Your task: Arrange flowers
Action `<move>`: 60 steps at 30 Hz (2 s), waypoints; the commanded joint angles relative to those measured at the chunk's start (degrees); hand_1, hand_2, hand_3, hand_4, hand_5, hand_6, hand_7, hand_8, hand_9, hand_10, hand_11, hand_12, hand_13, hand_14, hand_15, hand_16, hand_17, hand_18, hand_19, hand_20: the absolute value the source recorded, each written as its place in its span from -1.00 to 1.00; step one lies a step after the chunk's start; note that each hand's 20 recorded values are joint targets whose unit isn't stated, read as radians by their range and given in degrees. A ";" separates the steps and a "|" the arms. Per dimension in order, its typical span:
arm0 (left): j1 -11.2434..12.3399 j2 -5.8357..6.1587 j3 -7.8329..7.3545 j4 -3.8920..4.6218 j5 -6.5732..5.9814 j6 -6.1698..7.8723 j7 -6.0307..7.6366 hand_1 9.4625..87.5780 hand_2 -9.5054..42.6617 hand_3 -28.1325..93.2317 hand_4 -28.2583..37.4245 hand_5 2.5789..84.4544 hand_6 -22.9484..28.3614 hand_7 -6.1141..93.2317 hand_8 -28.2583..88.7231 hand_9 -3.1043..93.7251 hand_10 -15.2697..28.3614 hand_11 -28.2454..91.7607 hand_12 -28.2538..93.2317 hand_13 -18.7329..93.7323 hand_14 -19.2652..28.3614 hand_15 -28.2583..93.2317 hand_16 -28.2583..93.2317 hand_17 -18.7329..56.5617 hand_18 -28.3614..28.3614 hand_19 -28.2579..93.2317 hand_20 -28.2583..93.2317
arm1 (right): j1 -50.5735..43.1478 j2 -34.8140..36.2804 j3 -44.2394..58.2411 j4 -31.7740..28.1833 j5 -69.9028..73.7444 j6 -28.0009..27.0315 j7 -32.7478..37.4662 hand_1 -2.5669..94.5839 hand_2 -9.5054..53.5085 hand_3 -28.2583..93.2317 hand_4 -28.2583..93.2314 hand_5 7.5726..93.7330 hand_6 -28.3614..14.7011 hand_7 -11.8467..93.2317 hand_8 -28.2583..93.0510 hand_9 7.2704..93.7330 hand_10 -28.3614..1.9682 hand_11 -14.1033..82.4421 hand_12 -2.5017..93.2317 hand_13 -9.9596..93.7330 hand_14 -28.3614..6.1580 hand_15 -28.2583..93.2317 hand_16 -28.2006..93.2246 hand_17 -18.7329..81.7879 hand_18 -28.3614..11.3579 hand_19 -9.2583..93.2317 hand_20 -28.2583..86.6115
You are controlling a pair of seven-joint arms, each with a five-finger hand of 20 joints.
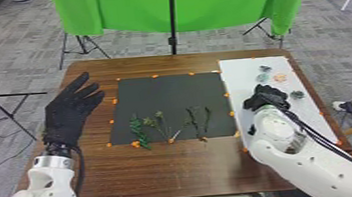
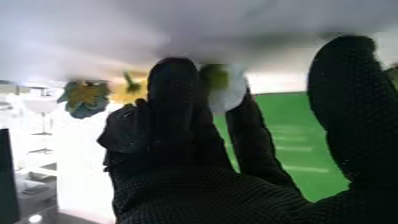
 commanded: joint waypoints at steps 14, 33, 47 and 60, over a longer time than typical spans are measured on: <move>0.27 -0.37 0.39 0.30 -0.17 0.06 -0.61 -0.61 -0.42 0.76 -0.84 -0.10 0.23 -0.61 -0.68 -0.18 0.63 -0.12 -0.33 -0.19 0.98 0.34 -0.66 -0.71 1.00 0.35 -0.31 | 2.72 0.77 -4.57 -2.75 -11.46 18.14 -2.46 0.30 -1.00 0.62 -1.00 0.82 0.26 -0.32 -0.49 0.99 0.41 -0.41 -0.24 0.76 0.48 0.51 -0.13 0.23 -0.73 1.00 0.38; -10.30 3.49 5.76 0.39 0.63 0.46 0.69 -0.61 -0.40 0.76 -0.83 -0.11 0.27 -0.67 -0.65 -0.24 0.64 -0.35 -0.24 -0.26 0.94 -0.18 -0.43 -0.74 0.97 0.28 -0.24 | 9.71 -30.80 -15.02 4.40 -2.37 11.94 -28.05 0.25 -1.00 0.73 -1.00 0.66 0.26 -0.31 -0.48 0.82 0.41 -0.43 -0.17 0.64 0.63 0.47 0.00 0.16 -0.65 1.00 0.36; -19.70 6.83 11.69 3.77 -0.47 -1.07 5.29 -0.61 -0.42 0.77 -0.84 -0.09 0.24 -0.61 -0.68 -0.18 0.63 -0.12 -0.33 -0.19 0.98 0.34 -0.65 -0.70 1.00 0.31 -0.15 | 33.46 -29.00 -42.11 9.84 8.78 18.55 -22.89 0.30 -1.00 0.62 -1.00 0.80 0.33 -0.36 -0.49 0.99 0.43 -0.46 -0.24 0.71 0.49 0.52 -0.09 0.15 -0.64 1.00 0.36; -19.74 7.62 12.23 3.80 -1.01 -0.66 6.33 -0.61 -0.42 0.77 -0.84 -0.09 0.24 -0.61 -0.68 -0.18 0.63 -0.12 -0.33 -0.19 0.98 0.34 -0.65 -0.70 1.00 0.33 -0.19 | 38.44 -29.26 -48.41 8.84 11.82 18.33 -20.50 0.13 -1.00 0.58 -1.00 0.61 0.35 -0.48 -0.56 0.85 0.35 -0.38 -0.26 0.58 0.35 0.66 -0.21 0.06 -0.64 1.00 0.38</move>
